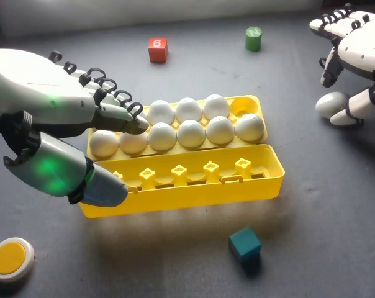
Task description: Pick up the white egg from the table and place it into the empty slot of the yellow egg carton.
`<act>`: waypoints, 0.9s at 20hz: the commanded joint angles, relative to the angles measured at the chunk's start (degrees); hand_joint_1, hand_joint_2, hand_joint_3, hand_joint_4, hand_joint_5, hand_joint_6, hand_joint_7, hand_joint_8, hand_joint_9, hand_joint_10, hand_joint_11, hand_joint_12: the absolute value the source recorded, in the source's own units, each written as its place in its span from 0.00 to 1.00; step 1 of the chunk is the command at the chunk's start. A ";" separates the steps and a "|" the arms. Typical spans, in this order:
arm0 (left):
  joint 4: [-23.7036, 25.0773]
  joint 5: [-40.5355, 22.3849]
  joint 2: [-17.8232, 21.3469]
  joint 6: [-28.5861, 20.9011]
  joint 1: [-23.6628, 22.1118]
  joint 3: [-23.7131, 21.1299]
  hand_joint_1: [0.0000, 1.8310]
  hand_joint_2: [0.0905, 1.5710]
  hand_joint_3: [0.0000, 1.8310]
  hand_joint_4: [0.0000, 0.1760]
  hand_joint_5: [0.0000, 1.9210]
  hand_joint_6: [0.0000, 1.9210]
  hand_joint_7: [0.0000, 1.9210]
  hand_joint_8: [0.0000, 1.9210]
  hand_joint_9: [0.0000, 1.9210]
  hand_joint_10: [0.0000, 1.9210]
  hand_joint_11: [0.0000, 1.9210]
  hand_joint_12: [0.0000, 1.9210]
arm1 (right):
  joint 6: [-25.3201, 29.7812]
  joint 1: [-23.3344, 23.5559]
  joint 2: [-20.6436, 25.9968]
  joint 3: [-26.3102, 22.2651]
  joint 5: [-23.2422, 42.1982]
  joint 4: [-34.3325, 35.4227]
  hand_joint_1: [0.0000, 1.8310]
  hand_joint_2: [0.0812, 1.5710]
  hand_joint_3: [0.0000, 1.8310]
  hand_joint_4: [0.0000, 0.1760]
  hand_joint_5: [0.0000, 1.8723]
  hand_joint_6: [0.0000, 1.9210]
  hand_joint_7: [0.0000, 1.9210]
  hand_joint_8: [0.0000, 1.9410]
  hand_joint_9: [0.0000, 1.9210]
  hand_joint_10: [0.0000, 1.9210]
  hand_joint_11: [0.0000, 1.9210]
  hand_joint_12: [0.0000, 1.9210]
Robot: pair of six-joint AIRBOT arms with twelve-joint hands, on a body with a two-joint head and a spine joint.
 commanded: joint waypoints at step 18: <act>0.08 4.64 0.21 -0.07 -0.60 -0.36 0.00 0.73 0.00 0.00 0.08 0.00 0.08 0.00 0.07 0.00 0.00 0.18 | -0.31 -0.81 -0.23 0.48 5.96 -0.80 0.61 0.61 0.00 0.78 0.69 0.25 0.07 0.00 0.00 0.00 0.00 0.00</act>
